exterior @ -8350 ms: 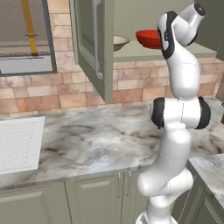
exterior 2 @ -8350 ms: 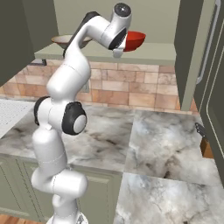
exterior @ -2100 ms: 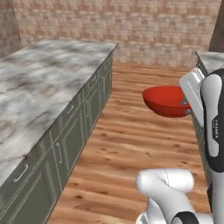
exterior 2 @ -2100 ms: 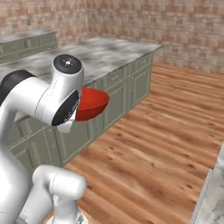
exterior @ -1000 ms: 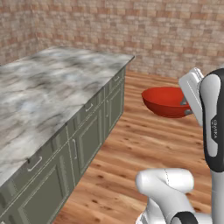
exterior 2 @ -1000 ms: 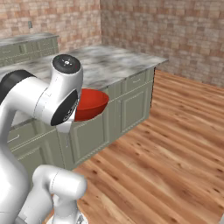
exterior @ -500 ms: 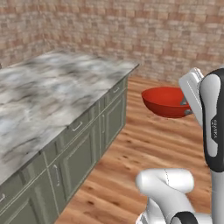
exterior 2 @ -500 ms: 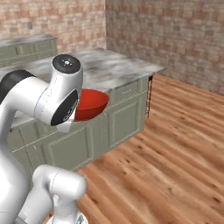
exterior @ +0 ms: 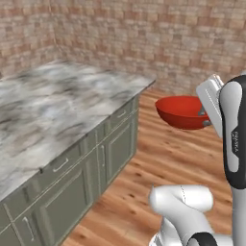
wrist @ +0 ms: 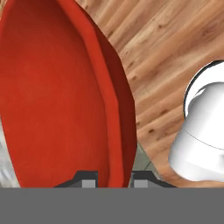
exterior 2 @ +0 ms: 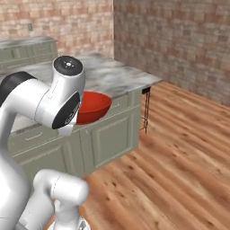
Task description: Pick up the bowls from the cabinet and place each bowl in front of a stool on the dining counter.
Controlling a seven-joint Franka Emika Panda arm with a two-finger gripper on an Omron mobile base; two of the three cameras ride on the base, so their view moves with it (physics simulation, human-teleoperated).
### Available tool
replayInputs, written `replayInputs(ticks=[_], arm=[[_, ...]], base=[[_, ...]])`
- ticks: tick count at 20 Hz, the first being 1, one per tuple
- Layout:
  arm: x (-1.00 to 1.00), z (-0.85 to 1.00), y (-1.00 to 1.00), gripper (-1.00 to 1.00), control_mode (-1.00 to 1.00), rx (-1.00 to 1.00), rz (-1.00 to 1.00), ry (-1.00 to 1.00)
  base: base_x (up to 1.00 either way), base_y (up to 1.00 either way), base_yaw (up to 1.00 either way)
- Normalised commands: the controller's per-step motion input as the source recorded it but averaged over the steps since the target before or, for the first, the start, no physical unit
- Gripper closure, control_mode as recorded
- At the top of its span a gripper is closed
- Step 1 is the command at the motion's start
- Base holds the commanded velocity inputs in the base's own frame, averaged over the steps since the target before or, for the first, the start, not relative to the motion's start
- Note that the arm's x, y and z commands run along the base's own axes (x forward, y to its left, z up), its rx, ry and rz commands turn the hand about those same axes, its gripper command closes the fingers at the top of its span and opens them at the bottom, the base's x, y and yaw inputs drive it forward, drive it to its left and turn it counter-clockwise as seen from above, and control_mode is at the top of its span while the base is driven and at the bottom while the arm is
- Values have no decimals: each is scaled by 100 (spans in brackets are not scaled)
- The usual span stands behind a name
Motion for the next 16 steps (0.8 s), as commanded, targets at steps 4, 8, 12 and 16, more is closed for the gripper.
replayInputs(ticks=[4,8,12,16], arm=[[0,0,0,100,100,0,0,0],[0,0,0,100,100,0,0,0],[0,0,0,100,100,0,0,0],[0,0,0,100,100,0,0,0]], base=[[100,-59,22],[100,-59,22],[100,-61,22],[100,-64,24]])
